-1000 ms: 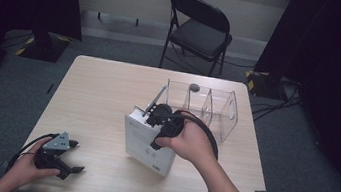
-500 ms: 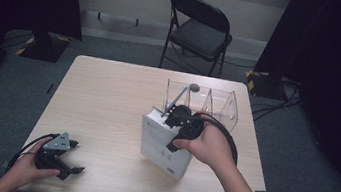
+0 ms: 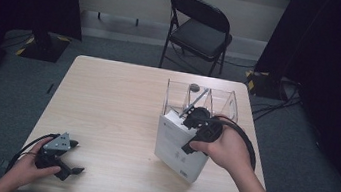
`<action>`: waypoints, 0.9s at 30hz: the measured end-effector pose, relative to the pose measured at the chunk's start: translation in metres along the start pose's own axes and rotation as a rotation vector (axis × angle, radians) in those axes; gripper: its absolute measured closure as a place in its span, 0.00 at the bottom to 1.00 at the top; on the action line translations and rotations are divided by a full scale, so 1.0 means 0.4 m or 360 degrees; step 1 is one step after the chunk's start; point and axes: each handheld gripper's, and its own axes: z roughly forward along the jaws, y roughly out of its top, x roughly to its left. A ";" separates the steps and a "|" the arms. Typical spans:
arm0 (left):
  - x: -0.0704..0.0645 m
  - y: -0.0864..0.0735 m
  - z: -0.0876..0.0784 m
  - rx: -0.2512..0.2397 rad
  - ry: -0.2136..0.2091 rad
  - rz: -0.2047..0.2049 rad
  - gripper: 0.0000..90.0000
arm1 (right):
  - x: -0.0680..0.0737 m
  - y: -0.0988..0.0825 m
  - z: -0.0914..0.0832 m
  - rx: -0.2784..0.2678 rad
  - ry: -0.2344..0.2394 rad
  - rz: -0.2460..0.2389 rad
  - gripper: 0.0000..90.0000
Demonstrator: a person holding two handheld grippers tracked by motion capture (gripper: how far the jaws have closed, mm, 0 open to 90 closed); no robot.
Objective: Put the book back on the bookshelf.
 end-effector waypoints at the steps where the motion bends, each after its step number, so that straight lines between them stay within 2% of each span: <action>1: 0.000 0.000 0.000 0.0001 0.0001 0.0005 0.00 | -0.003 -0.004 -0.002 0.0001 -0.0004 0.0005 0.58; 6: 0.000 0.000 0.000 0.0001 0.0002 0.0006 0.00 | -0.012 -0.021 -0.012 -0.0001 -0.0026 0.0025 0.58; 12: 0.001 0.000 -0.001 0.0006 0.0001 0.0013 0.00 | -0.027 -0.041 -0.018 -0.0008 -0.0010 0.0079 0.58; 17: 0.001 0.000 -0.001 0.0006 0.0000 0.0012 0.00 | -0.037 -0.056 -0.019 0.0023 -0.0033 0.0105 0.58; 23: 0.001 0.000 0.000 0.0001 0.0001 0.0005 0.00 | -0.057 -0.079 -0.026 0.0026 0.0004 0.0174 0.58; 27: 0.001 0.000 -0.001 0.0002 0.0004 0.0011 0.00 | -0.066 -0.097 -0.038 0.0022 -0.0011 0.0203 0.58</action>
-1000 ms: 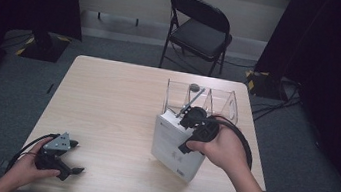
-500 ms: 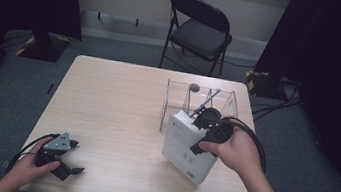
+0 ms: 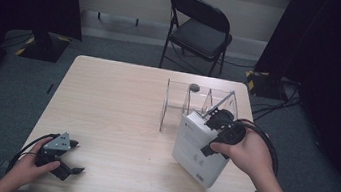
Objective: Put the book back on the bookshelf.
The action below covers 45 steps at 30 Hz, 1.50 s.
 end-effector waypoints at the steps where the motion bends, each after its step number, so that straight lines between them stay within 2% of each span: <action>1: 0.001 0.000 0.000 0.0001 0.0003 0.0008 0.00 | -0.003 -0.004 -0.003 -0.0005 -0.0009 0.0004 0.58; 13: 0.001 0.001 0.000 0.0000 0.0002 0.0009 0.00 | -0.041 -0.061 -0.024 -0.0012 -0.0022 0.0102 0.58; 21: 0.001 0.000 0.001 0.0000 -0.0007 0.0000 0.00 | -0.058 -0.085 -0.026 0.0016 -0.0070 0.0136 0.58; 26: 0.002 0.001 0.001 0.0000 -0.0005 0.0006 0.00 | -0.069 -0.101 -0.032 0.0019 -0.0045 0.0177 0.58; 32: 0.002 0.001 0.001 0.0000 -0.0009 0.0003 0.00 | -0.079 -0.118 -0.036 0.0013 -0.0080 0.0212 0.58; 36: 0.002 0.001 0.001 0.0001 -0.0009 0.0003 0.00 | -0.088 -0.130 -0.036 0.0020 -0.0102 0.0209 0.58; 45: 0.002 0.001 0.001 0.0000 -0.0009 0.0003 0.00 | -0.112 -0.161 -0.043 0.0024 -0.0139 0.0284 0.58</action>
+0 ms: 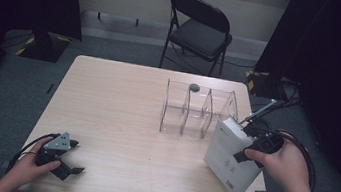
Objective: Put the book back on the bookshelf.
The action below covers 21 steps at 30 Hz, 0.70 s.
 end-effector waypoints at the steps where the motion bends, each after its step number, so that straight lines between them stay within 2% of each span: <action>1: 0.000 0.000 0.000 0.0000 0.0000 0.0000 0.00 | -0.003 -0.002 -0.001 -0.0002 -0.0003 0.0009 0.58; 9: 0.000 0.000 0.000 0.0001 0.0000 0.0000 0.00 | -0.037 -0.021 -0.008 -0.0002 -0.0029 0.0090 0.58; 17: 0.000 0.000 0.000 0.0001 0.0000 0.0000 0.00 | -0.056 -0.022 -0.004 -0.0019 -0.0044 0.0138 0.58; 21: 0.000 0.000 0.000 0.0001 0.0000 0.0000 0.00 | -0.060 -0.014 0.004 -0.0039 -0.0053 0.0199 0.58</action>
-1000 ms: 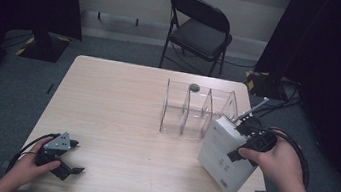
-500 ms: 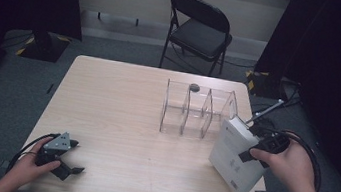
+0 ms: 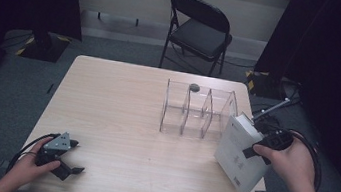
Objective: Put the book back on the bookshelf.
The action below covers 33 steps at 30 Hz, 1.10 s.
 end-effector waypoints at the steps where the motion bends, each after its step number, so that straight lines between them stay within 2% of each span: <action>1: 0.000 0.000 0.000 0.0000 0.0000 0.0000 0.00 | 0.000 0.003 0.003 -0.0005 -0.0005 0.0018 0.58; 10: 0.000 0.000 0.000 0.0000 0.0000 0.0001 0.00 | 0.008 0.041 0.021 0.0007 0.0000 0.0083 0.58; 25: 0.001 0.001 -0.002 0.0016 -0.0004 0.0003 0.00 | 0.010 0.097 0.027 -0.0001 -0.0050 0.0115 0.58; 33: 0.000 0.001 -0.001 0.0014 0.0000 0.0003 0.00 | 0.003 0.119 0.026 -0.0002 -0.0024 0.0203 0.58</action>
